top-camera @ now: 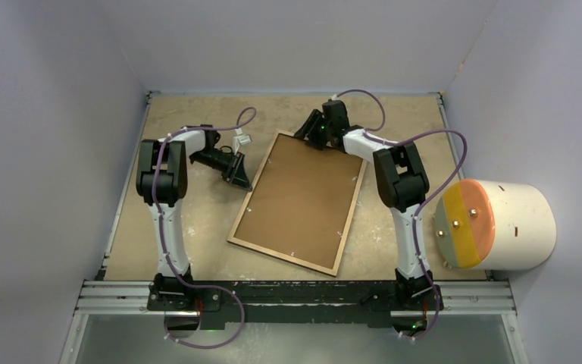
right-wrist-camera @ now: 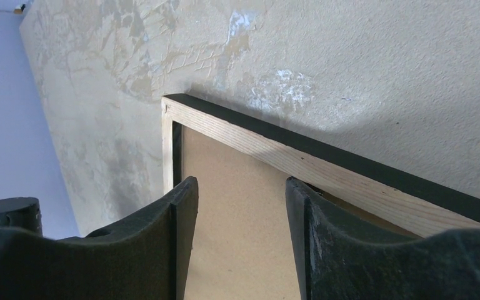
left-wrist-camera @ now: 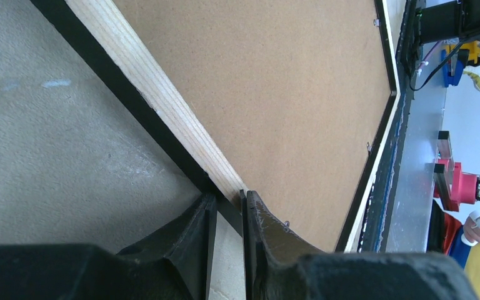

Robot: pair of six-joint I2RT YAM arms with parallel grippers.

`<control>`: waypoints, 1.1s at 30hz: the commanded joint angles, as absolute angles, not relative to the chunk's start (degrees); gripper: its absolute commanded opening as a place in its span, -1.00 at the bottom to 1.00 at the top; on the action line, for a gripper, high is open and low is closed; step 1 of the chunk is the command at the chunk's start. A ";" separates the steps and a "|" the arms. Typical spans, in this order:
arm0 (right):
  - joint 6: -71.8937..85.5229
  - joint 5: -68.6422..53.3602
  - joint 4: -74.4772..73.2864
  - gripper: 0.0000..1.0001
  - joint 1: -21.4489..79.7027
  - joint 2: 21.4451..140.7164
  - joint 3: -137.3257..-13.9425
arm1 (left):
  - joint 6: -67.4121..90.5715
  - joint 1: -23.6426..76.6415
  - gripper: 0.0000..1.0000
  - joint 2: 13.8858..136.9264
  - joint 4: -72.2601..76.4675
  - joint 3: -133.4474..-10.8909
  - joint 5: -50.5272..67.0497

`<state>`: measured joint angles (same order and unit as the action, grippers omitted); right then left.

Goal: Put the photo into the frame
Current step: Install the photo frame at the center of the board.

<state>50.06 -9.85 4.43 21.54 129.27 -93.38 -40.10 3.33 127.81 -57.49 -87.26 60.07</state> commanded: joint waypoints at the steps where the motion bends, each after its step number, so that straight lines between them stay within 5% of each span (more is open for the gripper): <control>1: 49.15 -5.76 2.78 0.13 21.49 128.55 -93.80 | -43.00 3.25 -0.55 126.65 -58.45 -85.70 56.16; 33: 42.83 -2.01 1.16 0.19 21.94 126.04 -95.38 | -42.73 3.08 -0.56 126.32 -58.42 -85.76 55.63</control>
